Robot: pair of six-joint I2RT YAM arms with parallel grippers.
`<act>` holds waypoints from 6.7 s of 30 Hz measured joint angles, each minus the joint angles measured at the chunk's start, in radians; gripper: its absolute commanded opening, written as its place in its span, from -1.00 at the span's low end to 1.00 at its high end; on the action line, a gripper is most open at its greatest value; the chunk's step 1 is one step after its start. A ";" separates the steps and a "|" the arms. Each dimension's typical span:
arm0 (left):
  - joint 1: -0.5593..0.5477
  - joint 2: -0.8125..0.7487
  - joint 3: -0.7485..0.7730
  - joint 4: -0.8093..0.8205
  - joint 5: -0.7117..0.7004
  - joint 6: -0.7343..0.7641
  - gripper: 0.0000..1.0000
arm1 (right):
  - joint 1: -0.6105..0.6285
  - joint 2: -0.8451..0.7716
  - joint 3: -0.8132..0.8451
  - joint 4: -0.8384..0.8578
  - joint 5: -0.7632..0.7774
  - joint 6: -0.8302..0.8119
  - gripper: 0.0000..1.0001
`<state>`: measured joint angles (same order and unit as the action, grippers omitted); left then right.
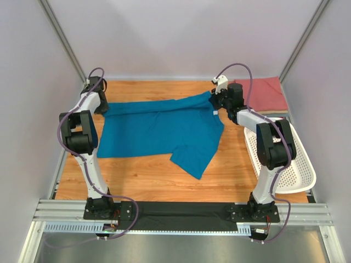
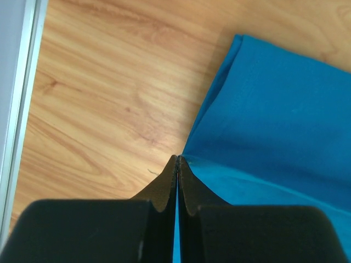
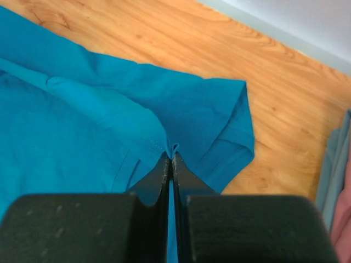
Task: Fold and stack the t-shirts
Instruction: Fold the tshirt
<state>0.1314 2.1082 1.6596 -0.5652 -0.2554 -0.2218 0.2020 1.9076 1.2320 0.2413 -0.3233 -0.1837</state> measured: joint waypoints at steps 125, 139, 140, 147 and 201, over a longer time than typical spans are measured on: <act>-0.096 -0.271 -0.388 -0.164 0.296 -0.282 -0.28 | 0.035 0.005 0.053 -0.787 0.227 0.447 -0.47; -0.096 -0.270 -0.462 -0.201 0.075 -0.285 -0.32 | 0.111 -0.243 -0.289 -0.679 0.377 0.618 -0.51; -0.096 -0.263 -0.455 -0.206 0.056 -0.281 -0.32 | 0.114 -0.266 -0.317 -0.674 0.380 0.625 -0.52; -0.097 -0.225 -0.404 -0.246 -0.001 -0.256 -0.30 | 0.127 -0.361 -0.422 -0.625 0.382 0.644 -0.43; -0.183 -0.562 -0.484 -0.152 0.512 -0.159 -0.18 | 0.229 -0.110 -0.008 -0.764 -0.058 0.105 -0.15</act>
<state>-0.0521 1.5463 1.1755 -0.7170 0.2565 -0.3813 0.4305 1.7977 1.2240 -0.5232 -0.3809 -0.0788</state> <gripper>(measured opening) 0.410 0.450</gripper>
